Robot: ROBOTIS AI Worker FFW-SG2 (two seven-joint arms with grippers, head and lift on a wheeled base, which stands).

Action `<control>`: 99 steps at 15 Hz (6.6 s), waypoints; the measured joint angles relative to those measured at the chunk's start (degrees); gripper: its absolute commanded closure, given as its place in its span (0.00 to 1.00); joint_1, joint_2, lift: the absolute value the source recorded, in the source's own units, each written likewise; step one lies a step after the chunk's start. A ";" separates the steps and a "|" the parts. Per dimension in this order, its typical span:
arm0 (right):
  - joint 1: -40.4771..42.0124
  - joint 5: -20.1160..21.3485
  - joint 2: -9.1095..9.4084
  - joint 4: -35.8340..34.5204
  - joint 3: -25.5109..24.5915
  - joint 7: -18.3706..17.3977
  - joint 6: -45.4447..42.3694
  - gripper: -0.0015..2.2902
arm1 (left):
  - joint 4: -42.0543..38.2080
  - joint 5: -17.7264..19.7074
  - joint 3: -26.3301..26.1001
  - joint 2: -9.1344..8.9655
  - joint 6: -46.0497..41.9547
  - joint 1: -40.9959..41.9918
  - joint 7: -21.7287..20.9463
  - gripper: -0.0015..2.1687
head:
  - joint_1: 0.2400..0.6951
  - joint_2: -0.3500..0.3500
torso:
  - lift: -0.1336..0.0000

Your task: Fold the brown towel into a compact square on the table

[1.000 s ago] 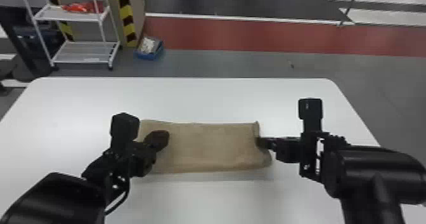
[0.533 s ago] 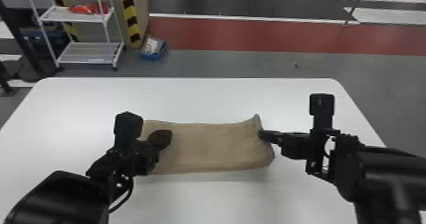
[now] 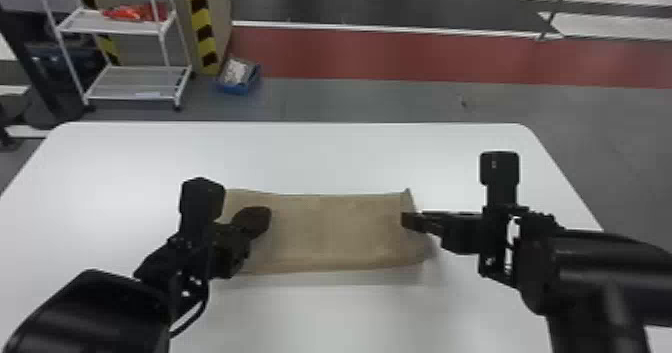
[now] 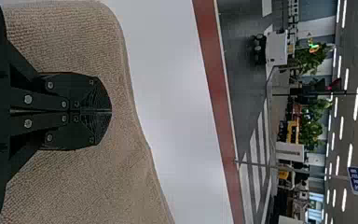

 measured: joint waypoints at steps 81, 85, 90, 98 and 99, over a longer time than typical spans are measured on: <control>-4.31 -20.64 0.00 1.26 11.69 -5.01 5.88 0.08 | 5.47 2.04 -0.40 -2.12 6.81 -3.94 -5.53 0.98 | 1.00 0.60 | 0.07; -4.33 -20.32 0.00 2.21 11.71 -4.67 3.73 0.08 | 4.69 2.10 0.04 -1.94 6.82 -3.45 -6.10 0.98 | 1.00 0.60 | 0.07; -4.19 -20.23 0.00 2.31 11.00 -4.34 3.67 0.08 | -1.72 2.27 2.53 -1.54 5.23 -0.02 -6.43 0.92 | 1.00 0.61 | 0.07; 0.08 -20.81 0.00 -3.62 9.39 -3.42 4.51 0.13 | -12.39 4.77 12.19 -0.98 3.58 5.87 -8.93 0.92 | 1.00 0.70 | 0.07; 1.57 -20.58 0.00 -6.09 9.24 -2.98 4.81 0.20 | -12.59 5.32 13.92 -0.96 2.43 5.99 -8.93 0.92 | 1.00 0.72 | 0.07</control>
